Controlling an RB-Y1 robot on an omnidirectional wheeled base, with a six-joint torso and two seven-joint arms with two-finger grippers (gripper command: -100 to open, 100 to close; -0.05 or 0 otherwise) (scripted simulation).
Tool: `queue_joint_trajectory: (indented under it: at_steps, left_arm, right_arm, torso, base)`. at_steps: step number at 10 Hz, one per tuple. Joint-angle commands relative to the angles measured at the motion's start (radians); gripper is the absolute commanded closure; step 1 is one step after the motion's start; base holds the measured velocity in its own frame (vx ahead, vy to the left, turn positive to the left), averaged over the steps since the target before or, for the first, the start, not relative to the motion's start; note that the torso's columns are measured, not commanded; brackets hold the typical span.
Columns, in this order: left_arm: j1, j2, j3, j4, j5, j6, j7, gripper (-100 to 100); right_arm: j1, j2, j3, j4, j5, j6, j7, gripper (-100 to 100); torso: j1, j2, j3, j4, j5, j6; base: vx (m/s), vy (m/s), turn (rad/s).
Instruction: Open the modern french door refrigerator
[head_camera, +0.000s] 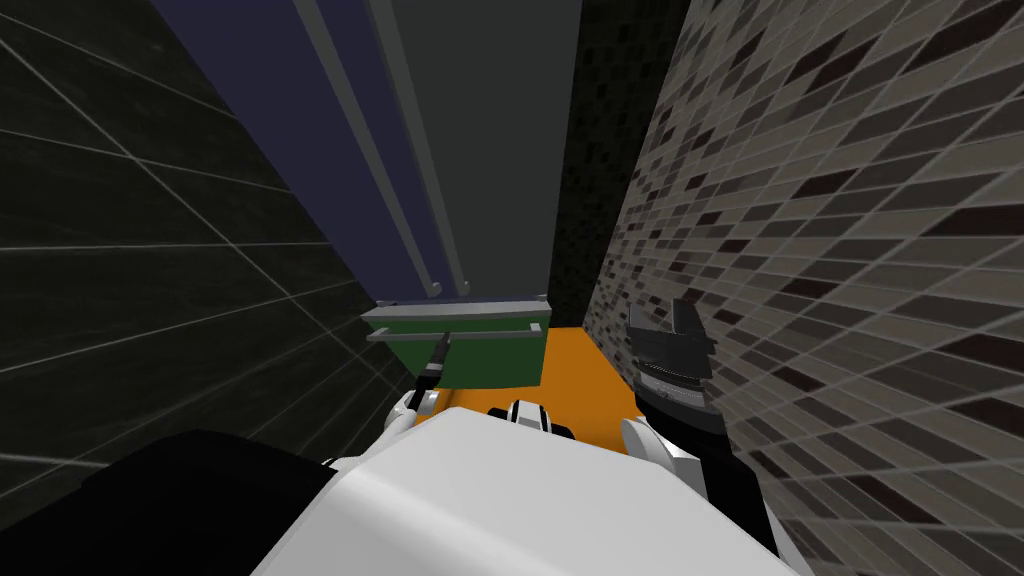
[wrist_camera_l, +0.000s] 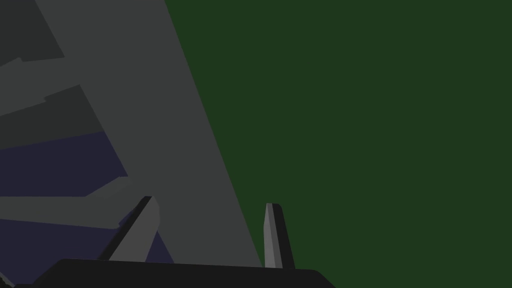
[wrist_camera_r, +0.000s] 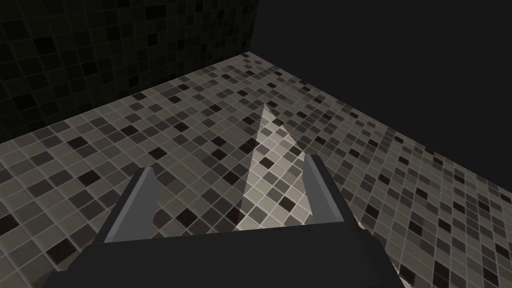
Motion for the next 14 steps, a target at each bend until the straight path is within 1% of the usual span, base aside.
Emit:
queue_joint_trajectory:
  at_steps: [1,2,3,5,6,7,9,10,11,12,14]
  left_arm:
    - [-0.02,0.044,0.065,0.06,0.021,0.018,0.039,100]
    - [-0.009,0.036,0.058,0.035,0.021,0.021,0.028,100]
    - [-0.002,0.041,0.059,0.036,0.022,0.021,0.041,100]
    - [0.005,0.045,0.057,0.032,0.021,0.017,0.049,100]
    - [0.004,0.044,0.06,0.025,0.023,0.02,0.047,100]
    - [0.031,0.046,0.048,0.004,0.016,0.011,0.066,100]
    - [0.053,0.05,0.037,-0.019,0.009,0.0,0.084,100]
    - [0.064,0.052,0.031,-0.03,0.006,-0.006,0.093,100]
    - [0.058,0.05,0.034,-0.024,0.008,-0.002,0.088,100]
    - [0.074,0.054,0.03,-0.03,0.005,-0.012,0.1,100]
    - [0.085,0.059,0.026,-0.038,0.002,-0.021,0.11,100]
  right_arm:
    - [0.0,0.0,0.0,0.0,0.0,0.0,0.0,0]
    - [0.0,0.0,0.0,0.0,0.0,0.0,0.0,0]
    - [0.0,0.0,0.0,0.0,0.0,0.0,0.0,0]
    - [0.0,0.0,0.0,0.0,0.0,0.0,0.0,0]
    - [0.0,0.0,0.0,0.0,0.0,0.0,0.0,0]
    - [0.0,0.0,0.0,0.0,0.0,0.0,0.0,0]
    - [0.0,0.0,0.0,0.0,0.0,0.0,0.0,0]
    - [0.0,0.0,0.0,0.0,0.0,0.0,0.0,0]
    - [0.0,0.0,0.0,0.0,0.0,0.0,0.0,0]
    - [0.0,0.0,0.0,0.0,0.0,0.0,0.0,0]
    - [0.0,0.0,0.0,0.0,0.0,0.0,0.0,0]
  torso:
    - [-0.007,0.004,0.002,0.001,-0.001,0.004]
    - [-0.005,0.001,0.001,0.003,-0.004,0.001]
    - [-0.001,-0.001,-0.002,0.004,-0.005,0.001]
    - [-0.001,0.009,0.005,0.004,-0.003,-0.003]
    - [-0.001,0.008,0.004,0.005,-0.004,-0.003]
    - [0.001,0.001,0.0,0.005,-0.006,-0.002]
    - [0.002,0.009,0.004,0.005,-0.005,-0.007]
    - [0.002,0.009,0.004,0.006,-0.005,-0.006]
    - [0.0,0.006,0.003,0.005,-0.005,-0.004]
    - [0.002,0.0,-0.001,0.005,-0.006,-0.002]
    - [0.001,0.007,0.003,0.005,-0.004,-0.004]
  base:
    - [-0.138,-0.131,-0.129]
    - [-0.05,-0.043,0.027]
    - [-0.123,-0.032,0.049]
    - [-0.19,-0.068,0.039]
    - [-0.088,-0.035,0.02]
    - [-0.114,-0.058,0.148]
    - [-0.18,-0.072,0.157]
    - [-0.159,-0.091,0.142]
    - [-0.079,-0.046,0.048]
    - [-0.132,-0.032,0.043]
    - [-0.186,-0.041,0.045]
